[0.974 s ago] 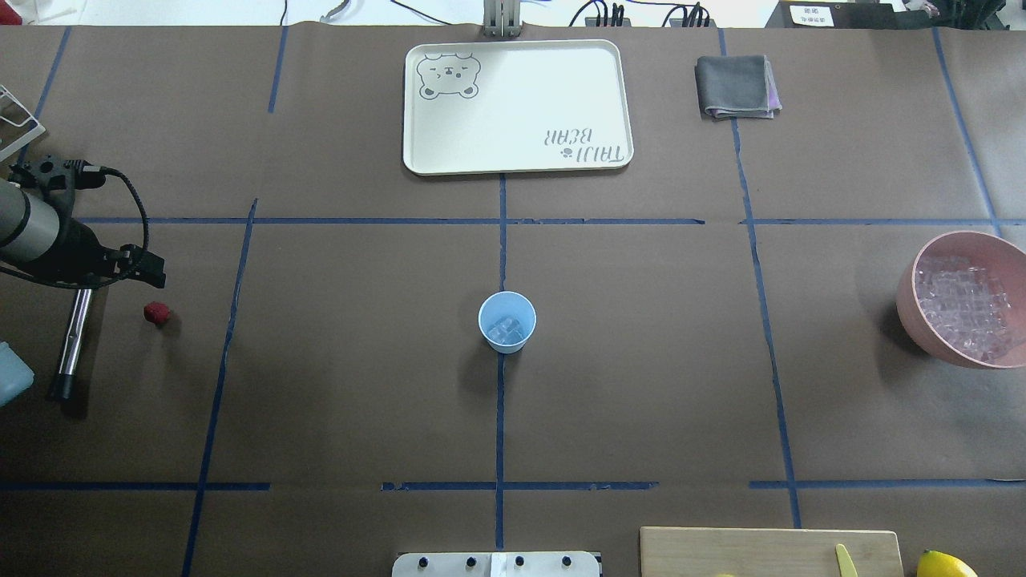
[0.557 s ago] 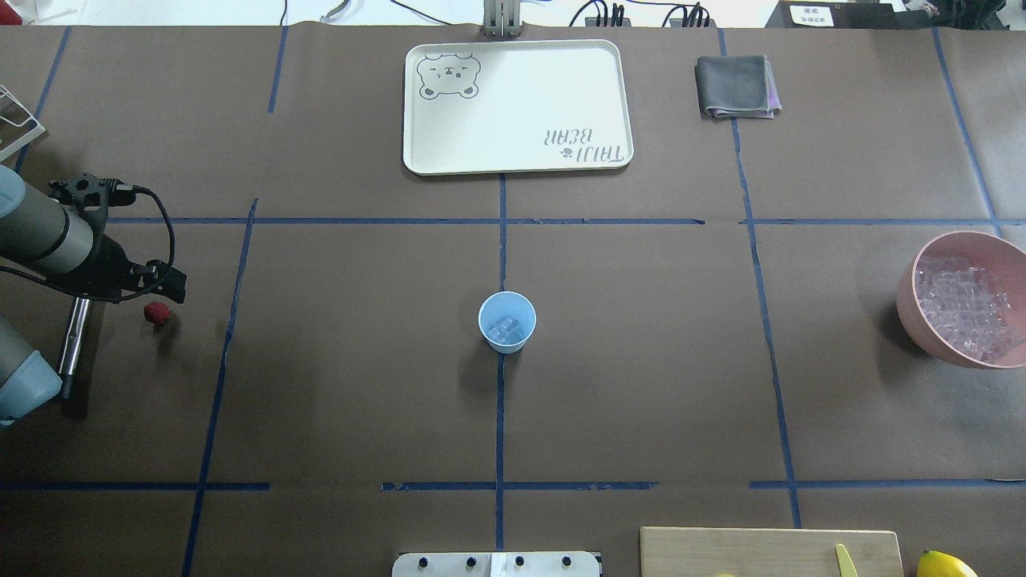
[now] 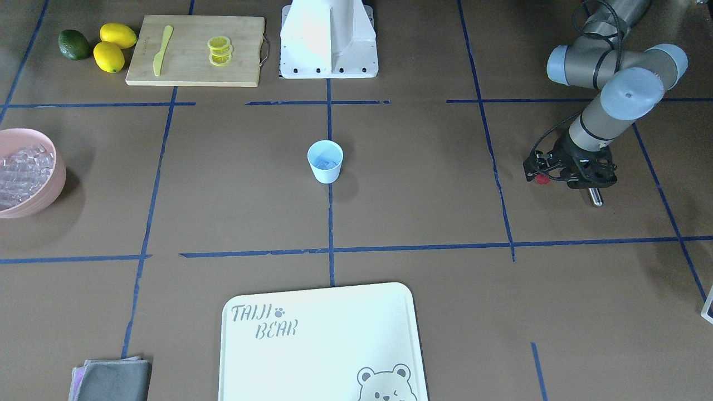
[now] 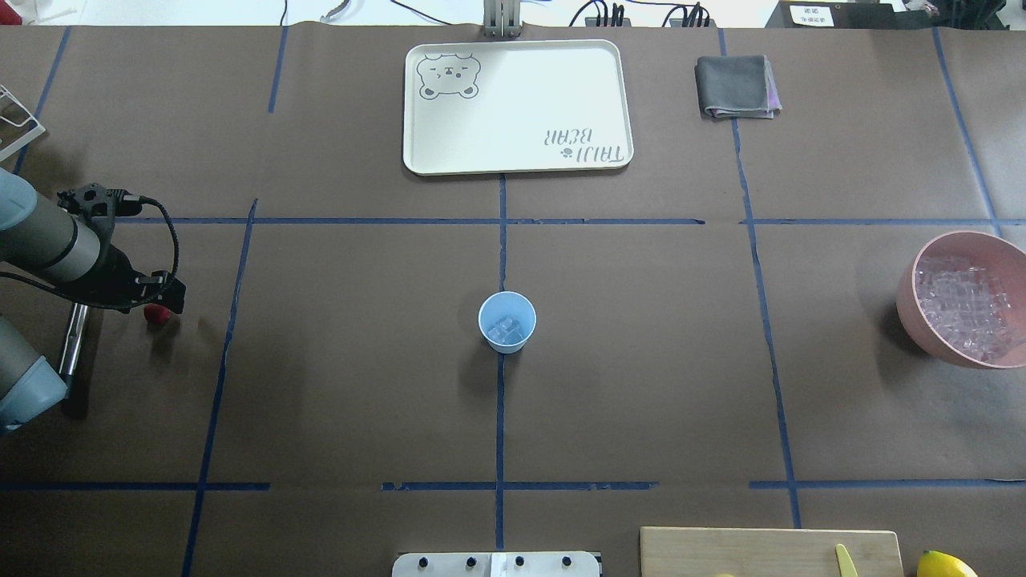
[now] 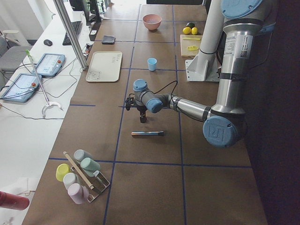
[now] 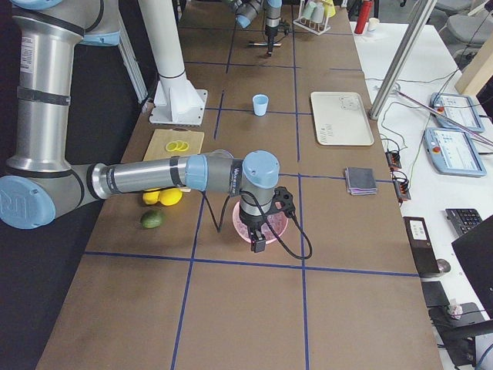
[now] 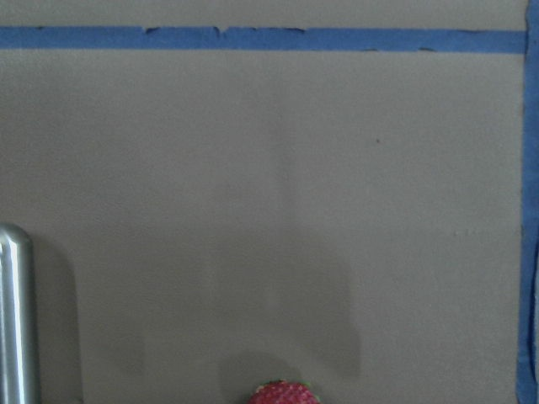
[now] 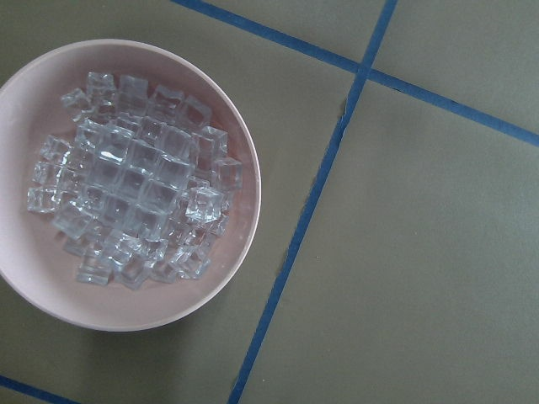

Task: Mash ice and strawberries in cup
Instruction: 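Close the left gripper on the red strawberry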

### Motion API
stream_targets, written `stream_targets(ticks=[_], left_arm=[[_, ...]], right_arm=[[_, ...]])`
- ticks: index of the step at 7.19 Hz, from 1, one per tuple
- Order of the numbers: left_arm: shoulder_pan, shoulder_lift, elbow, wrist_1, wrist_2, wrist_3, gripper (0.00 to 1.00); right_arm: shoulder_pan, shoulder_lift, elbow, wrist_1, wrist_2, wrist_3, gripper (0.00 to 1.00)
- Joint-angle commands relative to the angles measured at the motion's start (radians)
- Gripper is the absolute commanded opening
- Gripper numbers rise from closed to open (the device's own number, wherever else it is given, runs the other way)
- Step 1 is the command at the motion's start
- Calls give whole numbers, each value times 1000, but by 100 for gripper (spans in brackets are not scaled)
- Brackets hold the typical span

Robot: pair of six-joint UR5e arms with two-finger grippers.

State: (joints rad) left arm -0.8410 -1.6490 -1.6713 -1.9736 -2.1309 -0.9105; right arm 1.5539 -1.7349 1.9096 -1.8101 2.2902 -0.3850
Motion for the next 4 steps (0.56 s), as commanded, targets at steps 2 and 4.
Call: stream_targets(ticks=[2,4], left_arm=[[0,0,1,4,-3,2,7],[0,-2,-19,9,-4,4,1]], right_arm=[[0,0,0,0,0,0,99],[0,0,0,0,0,0,99]])
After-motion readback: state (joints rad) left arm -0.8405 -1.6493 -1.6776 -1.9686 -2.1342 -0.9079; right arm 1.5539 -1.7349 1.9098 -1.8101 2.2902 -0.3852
